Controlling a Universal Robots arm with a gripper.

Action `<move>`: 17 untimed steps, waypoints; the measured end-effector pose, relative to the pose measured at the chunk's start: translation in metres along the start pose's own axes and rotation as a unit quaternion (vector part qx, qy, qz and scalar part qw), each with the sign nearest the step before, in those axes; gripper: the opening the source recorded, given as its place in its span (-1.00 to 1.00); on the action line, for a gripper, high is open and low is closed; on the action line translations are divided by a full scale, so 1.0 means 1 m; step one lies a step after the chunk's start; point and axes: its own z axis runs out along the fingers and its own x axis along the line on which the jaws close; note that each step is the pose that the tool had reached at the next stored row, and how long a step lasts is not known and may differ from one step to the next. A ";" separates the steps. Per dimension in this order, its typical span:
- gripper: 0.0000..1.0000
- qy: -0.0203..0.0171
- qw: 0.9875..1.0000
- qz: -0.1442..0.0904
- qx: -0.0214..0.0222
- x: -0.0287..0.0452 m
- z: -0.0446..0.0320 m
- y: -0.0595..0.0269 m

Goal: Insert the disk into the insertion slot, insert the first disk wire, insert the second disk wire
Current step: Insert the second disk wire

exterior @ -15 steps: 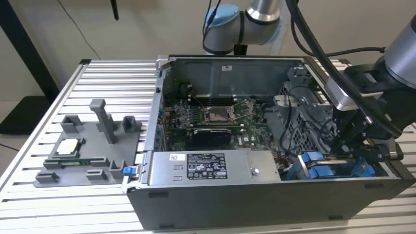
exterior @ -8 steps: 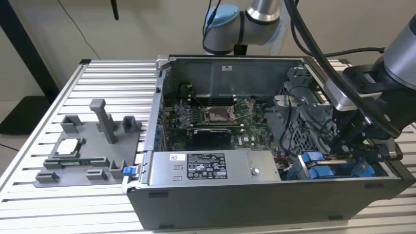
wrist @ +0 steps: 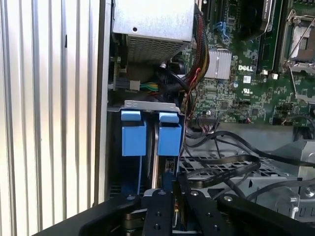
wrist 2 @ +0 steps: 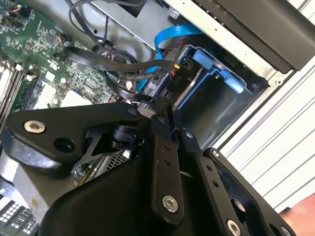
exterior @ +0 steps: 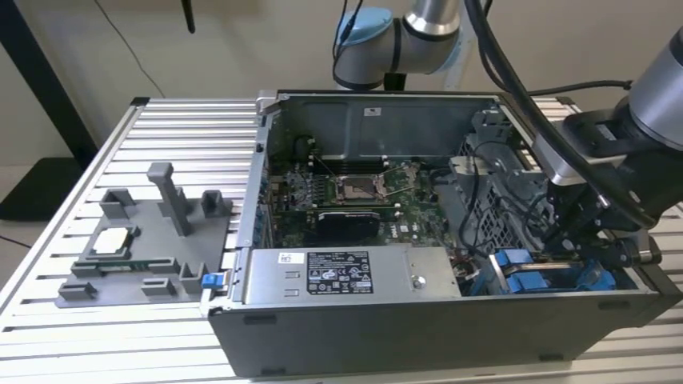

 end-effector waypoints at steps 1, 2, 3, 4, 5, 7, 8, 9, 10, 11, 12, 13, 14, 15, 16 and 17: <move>-1.00 0.000 1.000 0.000 0.001 0.0001 0.0005 -0.0001; -1.00 0.000 1.000 0.001 0.001 0.0002 0.0012 -0.0001; -1.00 0.000 1.000 0.002 0.002 0.0003 0.0019 -0.0002; -1.00 0.000 1.000 0.003 0.002 0.0004 0.0023 -0.0004; -1.00 0.000 1.000 0.004 0.002 0.0005 0.0027 -0.0005; -1.00 0.001 1.000 0.006 0.003 0.0006 0.0036 -0.0008; -1.00 0.001 1.000 0.007 0.004 0.0006 0.0040 -0.0009; -1.00 0.001 1.000 0.008 0.005 0.0005 0.0044 -0.0009; -1.00 0.001 1.000 0.010 0.005 0.0005 0.0048 -0.0009; -1.00 0.001 1.000 0.011 0.006 0.0001 0.0051 -0.0008; -1.00 0.001 1.000 0.012 0.006 -0.0005 0.0053 -0.0008; -1.00 0.001 1.000 0.013 0.006 -0.0009 0.0055 -0.0009; -1.00 0.001 1.000 0.014 0.006 -0.0012 0.0059 -0.0008; -1.00 0.001 1.000 0.014 0.006 -0.0014 0.0062 -0.0008; -1.00 0.001 1.000 0.014 0.006 -0.0014 0.0064 -0.0008; -1.00 0.001 1.000 0.015 0.007 -0.0014 0.0065 -0.0009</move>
